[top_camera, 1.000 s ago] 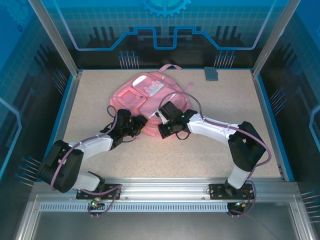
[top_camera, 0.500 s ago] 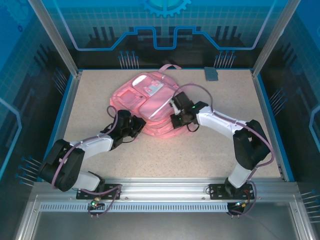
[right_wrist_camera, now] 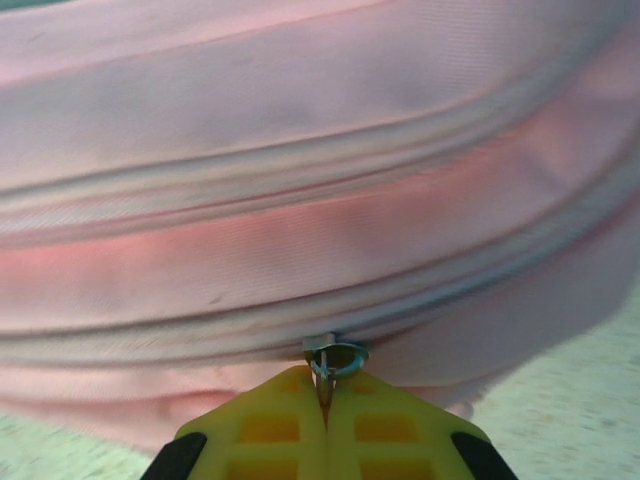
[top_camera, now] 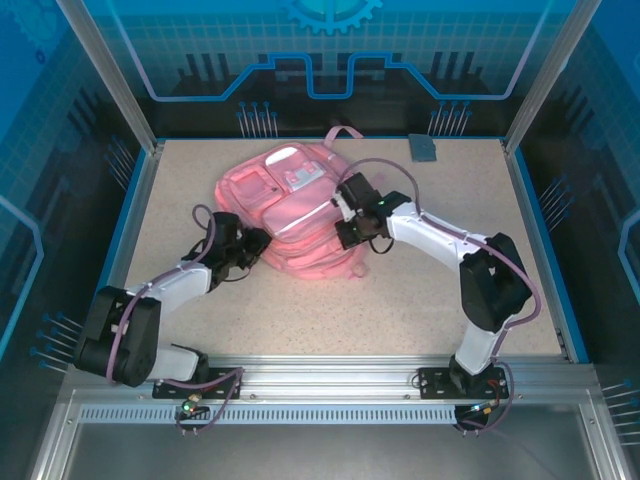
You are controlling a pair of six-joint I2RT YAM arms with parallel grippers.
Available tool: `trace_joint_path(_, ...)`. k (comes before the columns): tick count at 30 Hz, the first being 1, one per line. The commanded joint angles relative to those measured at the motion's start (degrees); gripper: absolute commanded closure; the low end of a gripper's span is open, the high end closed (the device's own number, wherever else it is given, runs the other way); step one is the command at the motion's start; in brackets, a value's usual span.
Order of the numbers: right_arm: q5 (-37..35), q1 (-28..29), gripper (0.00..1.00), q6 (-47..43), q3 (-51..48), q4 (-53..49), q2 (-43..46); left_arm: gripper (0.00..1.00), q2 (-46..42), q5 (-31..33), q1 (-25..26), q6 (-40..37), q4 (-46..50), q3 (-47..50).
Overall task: Pack the student bag
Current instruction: Zip the student bag at the center of the table.
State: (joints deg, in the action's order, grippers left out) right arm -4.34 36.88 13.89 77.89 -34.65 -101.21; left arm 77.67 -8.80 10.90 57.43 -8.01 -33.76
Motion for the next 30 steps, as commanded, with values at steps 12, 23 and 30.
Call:
trace_joint_path(12, 16.7, 12.9, 1.0, 6.8, 12.5, 10.1, -10.4, 0.21, -19.0, 6.1, -8.3, -8.8, 31.6, -7.8)
trace_joint_path(23, 15.4, 14.3, 1.0, 9.5, 15.9, 10.8, -13.1, 0.3, -18.6, -6.5, -8.1, 2.5, 19.2, -1.2)
trace_joint_path(30, 14.6, 14.4, 1.0, 9.3, 14.8, 10.5, -11.8, 0.39, -12.8, -8.2, -6.7, 5.0, 13.3, 0.1)
